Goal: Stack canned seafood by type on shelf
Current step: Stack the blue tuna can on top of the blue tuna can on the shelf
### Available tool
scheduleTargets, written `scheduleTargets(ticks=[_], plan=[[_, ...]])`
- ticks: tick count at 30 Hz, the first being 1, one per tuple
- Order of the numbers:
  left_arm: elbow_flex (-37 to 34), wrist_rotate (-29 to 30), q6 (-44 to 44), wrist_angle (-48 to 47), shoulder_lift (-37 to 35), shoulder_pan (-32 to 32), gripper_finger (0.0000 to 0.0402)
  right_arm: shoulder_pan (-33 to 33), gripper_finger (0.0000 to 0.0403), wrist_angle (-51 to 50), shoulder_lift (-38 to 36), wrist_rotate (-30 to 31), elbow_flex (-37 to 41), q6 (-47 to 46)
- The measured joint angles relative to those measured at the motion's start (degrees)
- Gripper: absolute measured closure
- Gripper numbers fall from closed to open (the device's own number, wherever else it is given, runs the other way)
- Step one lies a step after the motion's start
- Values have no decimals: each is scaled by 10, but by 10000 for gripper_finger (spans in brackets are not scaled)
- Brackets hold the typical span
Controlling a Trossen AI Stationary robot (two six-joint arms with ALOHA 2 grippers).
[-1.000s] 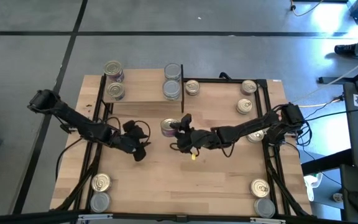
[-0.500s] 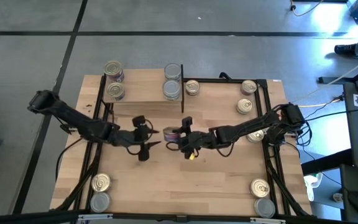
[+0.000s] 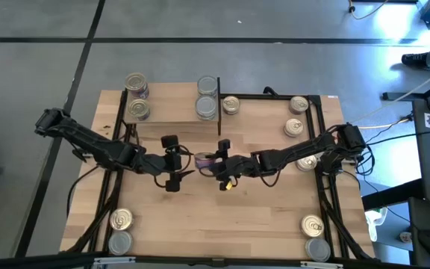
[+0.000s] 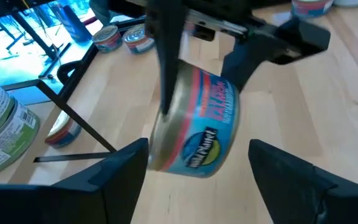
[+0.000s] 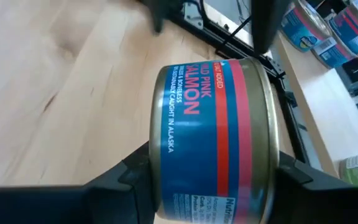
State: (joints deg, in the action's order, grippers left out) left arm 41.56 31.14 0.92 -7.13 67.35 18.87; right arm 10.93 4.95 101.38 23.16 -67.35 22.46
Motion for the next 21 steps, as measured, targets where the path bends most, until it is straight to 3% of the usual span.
scheduleTargets(ticks=[4,17,21], plan=[[0,2,-38,2,15,0,126,-14,210,17,0,-50,0,-24],[0,-1,-66,23,17,-17,129,-16,210,89,13,-77,-1,-34],[0,-2,-80,33,16,-12,161,-16,210,85,13,-77,0,-40]])
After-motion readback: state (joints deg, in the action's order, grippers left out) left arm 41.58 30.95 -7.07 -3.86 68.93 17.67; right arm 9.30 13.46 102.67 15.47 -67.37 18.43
